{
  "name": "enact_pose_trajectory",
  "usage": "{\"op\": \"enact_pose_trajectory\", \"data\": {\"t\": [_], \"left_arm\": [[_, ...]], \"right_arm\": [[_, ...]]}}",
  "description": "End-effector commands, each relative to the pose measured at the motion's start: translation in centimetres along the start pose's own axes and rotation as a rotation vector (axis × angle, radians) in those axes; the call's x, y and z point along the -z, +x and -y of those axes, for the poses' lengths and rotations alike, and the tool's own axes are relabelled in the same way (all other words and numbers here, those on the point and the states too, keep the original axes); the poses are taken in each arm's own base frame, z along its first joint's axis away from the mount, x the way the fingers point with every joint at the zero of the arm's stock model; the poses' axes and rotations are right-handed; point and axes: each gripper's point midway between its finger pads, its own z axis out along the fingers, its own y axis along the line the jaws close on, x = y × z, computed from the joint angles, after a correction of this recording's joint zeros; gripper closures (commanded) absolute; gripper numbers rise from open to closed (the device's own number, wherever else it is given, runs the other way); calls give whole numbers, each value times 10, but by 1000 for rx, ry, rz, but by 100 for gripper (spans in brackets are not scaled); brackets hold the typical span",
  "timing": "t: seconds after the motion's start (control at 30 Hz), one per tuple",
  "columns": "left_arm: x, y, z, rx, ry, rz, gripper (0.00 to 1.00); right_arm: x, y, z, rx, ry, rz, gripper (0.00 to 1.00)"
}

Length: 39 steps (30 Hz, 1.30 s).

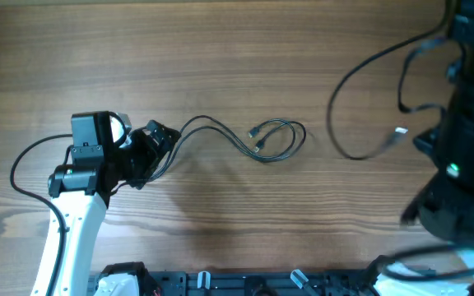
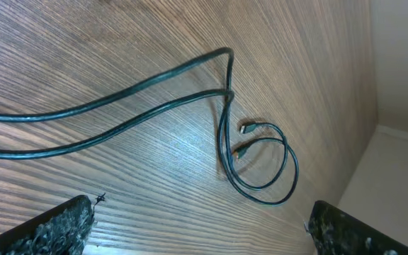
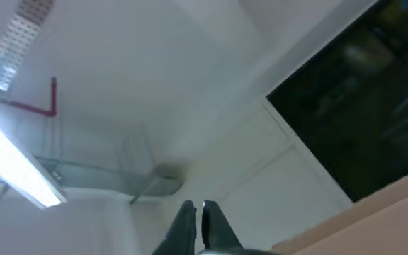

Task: Untangle cables

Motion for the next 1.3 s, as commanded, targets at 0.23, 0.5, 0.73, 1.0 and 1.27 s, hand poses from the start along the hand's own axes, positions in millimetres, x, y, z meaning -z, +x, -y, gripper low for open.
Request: {"op": "enact_pose_trajectory", "data": {"t": [0.23, 0.5, 0.73, 1.0, 1.27], "left_arm": [[18, 20, 80, -407, 449, -114, 0], [52, 35, 128, -567, 744, -171, 0], [79, 18, 165, -237, 820, -239, 7], [104, 7, 193, -435, 941, -67, 8], [47, 37, 187, -951, 787, 148, 1]], "right_arm": [[15, 167, -6, -74, -71, -480, 96], [35, 204, -36, -312, -192, -656, 96], [53, 234, -24, -255, -152, -780, 95], [84, 277, -4, -196, -68, -956, 96], [122, 298, -8, -215, -109, -1148, 96]]}}
